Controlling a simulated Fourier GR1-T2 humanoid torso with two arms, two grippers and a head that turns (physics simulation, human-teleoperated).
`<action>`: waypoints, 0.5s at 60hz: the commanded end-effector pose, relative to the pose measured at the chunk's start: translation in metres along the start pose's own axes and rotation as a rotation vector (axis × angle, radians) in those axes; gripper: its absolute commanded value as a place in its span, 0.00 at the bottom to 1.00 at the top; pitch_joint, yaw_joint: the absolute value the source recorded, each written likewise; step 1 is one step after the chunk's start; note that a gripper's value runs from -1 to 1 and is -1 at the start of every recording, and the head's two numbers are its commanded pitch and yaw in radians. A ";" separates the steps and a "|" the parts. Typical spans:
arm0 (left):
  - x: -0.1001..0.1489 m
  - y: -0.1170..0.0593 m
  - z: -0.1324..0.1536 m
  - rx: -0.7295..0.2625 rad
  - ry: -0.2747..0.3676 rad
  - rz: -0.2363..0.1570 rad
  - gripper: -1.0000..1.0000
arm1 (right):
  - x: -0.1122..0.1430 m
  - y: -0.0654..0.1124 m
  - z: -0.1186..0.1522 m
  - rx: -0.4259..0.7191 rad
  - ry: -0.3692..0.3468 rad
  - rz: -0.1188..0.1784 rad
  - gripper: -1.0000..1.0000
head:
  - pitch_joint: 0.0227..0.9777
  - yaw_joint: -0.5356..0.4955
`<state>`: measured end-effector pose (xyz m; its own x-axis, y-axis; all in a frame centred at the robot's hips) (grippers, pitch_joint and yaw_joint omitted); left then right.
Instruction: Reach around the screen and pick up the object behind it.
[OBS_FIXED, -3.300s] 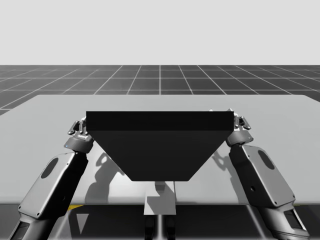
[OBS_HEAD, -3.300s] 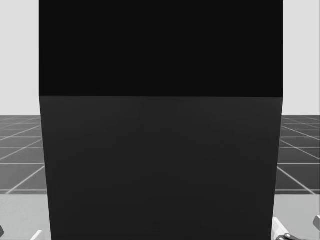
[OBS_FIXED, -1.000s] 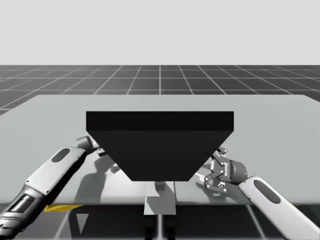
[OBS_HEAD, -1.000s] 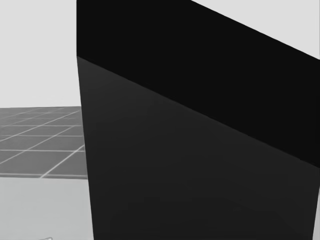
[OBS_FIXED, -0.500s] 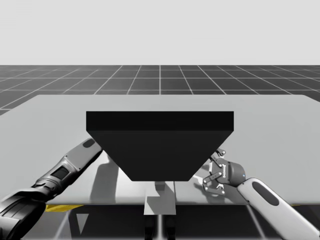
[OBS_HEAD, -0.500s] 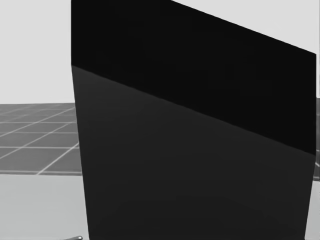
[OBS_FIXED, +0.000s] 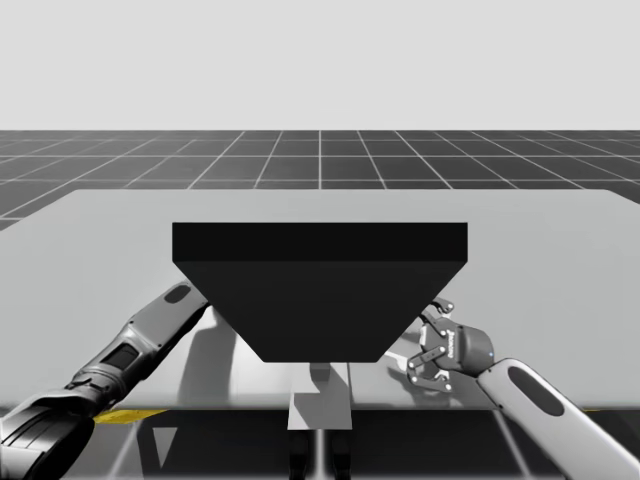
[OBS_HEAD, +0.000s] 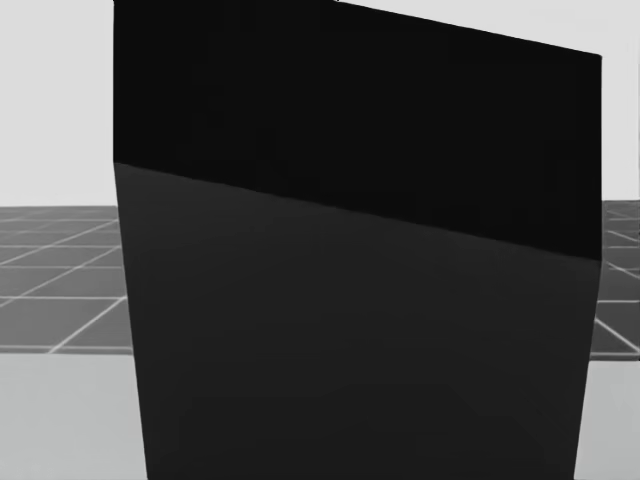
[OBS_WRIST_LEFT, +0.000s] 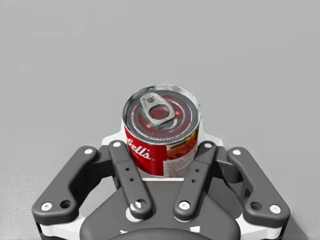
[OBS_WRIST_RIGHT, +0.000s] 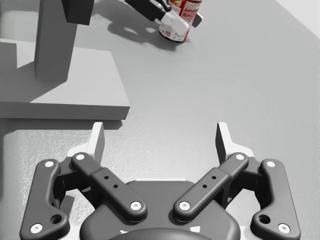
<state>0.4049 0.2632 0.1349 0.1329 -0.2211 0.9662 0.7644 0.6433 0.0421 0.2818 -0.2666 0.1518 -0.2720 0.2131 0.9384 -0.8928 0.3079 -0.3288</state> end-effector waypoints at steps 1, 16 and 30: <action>0.007 0.013 0.021 -0.032 0.006 -0.031 1.00 | 0.012 -0.001 0.002 -0.006 -0.204 0.005 0.00 | 0.20 0.56; 0.007 0.036 0.088 0.091 -0.001 -0.042 1.00 | 0.014 -0.002 0.003 -0.010 -0.211 0.010 0.00 | 0.19 0.56; 0.030 0.047 0.138 0.188 -0.031 -0.095 1.00 | 0.014 -0.002 0.003 -0.013 -0.212 0.014 0.00 | 0.19 0.56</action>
<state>0.3550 0.3719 0.1625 0.1272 -0.2414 0.9621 0.5962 0.7937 0.1204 0.2814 -0.2687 0.1553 -0.2838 0.2112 0.9353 -0.8854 0.3167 -0.3402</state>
